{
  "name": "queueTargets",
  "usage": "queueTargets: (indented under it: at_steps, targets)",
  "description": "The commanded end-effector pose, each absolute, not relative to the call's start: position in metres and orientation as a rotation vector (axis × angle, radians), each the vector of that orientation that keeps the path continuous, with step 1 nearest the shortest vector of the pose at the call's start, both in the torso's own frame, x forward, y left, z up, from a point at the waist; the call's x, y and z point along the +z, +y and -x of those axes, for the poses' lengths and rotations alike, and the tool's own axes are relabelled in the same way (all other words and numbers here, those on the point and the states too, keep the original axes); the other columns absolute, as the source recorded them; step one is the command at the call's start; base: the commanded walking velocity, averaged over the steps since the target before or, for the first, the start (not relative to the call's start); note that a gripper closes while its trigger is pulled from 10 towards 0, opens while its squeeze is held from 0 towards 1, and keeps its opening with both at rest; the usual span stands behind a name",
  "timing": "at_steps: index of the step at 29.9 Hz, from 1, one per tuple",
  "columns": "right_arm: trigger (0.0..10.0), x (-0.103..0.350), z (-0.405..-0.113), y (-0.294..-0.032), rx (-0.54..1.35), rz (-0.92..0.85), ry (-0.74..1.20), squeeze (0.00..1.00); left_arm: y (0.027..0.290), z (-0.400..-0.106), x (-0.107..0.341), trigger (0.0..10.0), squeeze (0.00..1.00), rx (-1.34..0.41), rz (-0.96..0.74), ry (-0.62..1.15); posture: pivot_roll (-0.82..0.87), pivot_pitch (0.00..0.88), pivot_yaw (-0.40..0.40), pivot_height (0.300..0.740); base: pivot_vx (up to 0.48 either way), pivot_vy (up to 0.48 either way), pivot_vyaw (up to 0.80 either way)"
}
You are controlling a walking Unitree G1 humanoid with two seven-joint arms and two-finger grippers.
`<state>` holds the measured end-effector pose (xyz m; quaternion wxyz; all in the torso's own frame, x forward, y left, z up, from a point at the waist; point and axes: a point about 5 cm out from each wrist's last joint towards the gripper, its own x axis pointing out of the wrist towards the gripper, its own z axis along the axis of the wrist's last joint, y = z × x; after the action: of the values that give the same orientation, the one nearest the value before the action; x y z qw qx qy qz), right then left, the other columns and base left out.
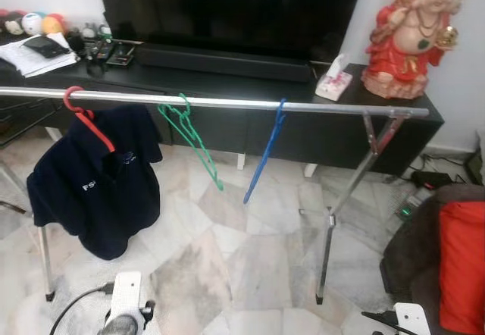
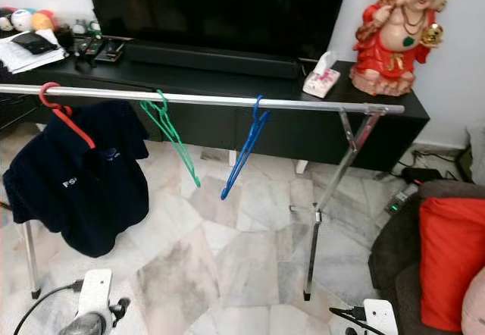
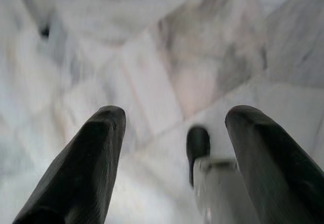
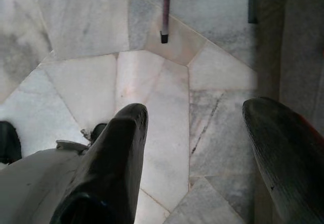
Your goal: Hang hanger
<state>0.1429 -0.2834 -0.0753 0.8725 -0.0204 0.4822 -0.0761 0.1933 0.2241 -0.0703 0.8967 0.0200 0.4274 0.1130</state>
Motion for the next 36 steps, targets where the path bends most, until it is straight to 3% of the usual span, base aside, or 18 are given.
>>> queueTargets:
  at_steps: [1, 19, 36]
  targets:
    - [10.0, -0.076, -0.137, -0.287, -0.153, 0.054, 1.020, 0.00, 0.219, -0.180, -0.079, 10.0, 0.00, 0.223, -0.043, 0.941, 0.00, 0.000, -0.080, 0.740, 0.000, 0.000, 0.00]
    - [10.0, -0.087, -0.118, -0.277, -0.128, -0.010, 1.107, 0.00, 0.226, -0.151, -0.090, 10.0, 0.00, 0.180, -0.127, 1.005, 0.00, 0.000, -0.024, 0.740, 0.000, 0.000, 0.00]
    - [10.0, -0.087, -0.112, -0.279, -0.141, -0.027, 1.112, 0.00, 0.226, -0.138, -0.096, 10.0, 0.00, 0.191, -0.096, 1.052, -0.02, 0.000, -0.014, 0.740, 0.000, 0.062, 0.00]
